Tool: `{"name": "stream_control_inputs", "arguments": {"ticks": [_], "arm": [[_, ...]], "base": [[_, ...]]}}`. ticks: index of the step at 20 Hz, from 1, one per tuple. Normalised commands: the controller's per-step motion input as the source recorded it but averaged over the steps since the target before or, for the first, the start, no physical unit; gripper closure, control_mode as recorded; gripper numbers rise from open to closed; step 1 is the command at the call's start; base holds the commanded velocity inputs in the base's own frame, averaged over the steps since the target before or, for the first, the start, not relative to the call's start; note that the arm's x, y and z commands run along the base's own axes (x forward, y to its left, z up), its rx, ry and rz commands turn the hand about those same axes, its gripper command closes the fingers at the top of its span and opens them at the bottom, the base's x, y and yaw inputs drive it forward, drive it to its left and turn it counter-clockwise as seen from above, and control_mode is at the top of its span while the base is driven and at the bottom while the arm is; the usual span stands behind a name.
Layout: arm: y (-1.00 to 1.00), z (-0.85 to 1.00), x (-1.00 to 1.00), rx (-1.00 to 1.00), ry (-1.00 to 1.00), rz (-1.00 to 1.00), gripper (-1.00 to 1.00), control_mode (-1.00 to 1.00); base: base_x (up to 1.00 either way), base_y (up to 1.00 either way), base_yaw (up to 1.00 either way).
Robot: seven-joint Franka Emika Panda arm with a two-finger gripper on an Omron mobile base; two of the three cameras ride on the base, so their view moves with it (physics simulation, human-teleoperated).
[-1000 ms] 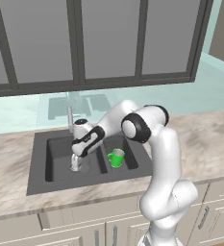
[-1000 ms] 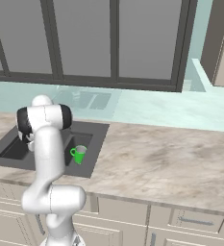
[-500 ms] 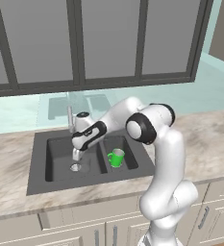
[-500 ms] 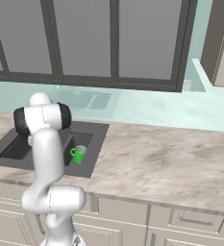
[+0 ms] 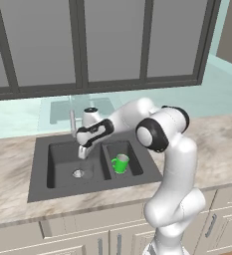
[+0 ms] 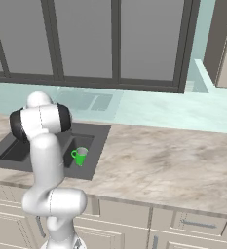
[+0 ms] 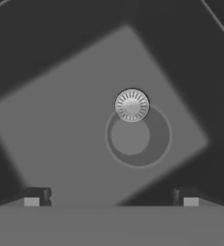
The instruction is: Place the glass cup in the left basin and the mug in the right basin of the sink.
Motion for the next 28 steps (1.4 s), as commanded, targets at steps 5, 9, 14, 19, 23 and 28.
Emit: {"name": "stream_control_inputs", "arguments": {"ticks": [5,9,14,19,23,28], "arm": [[-0.24,0.38,-0.03,0.02,0.01,-0.02,-1.00,-1.00],[-0.26,0.37,-0.10,0.00,0.04,-0.06,-1.00,-1.00],[-0.27,0.35,-0.19,0.00,0.05,-0.10,-1.00,-1.00],[-0.25,0.34,-0.25,0.00,0.03,-0.12,-1.00,-1.00],[-0.26,0.30,-0.31,0.00,0.00,-0.13,-1.00,-1.00],[-0.24,0.24,-0.38,0.00,0.00,-0.17,-1.00,-1.00]], "base": [[0.00,0.00,0.00],[0.00,0.00,0.00],[0.00,0.00,0.00],[0.00,0.00,0.00],[0.00,0.00,0.00],[0.00,0.00,0.00]]}}
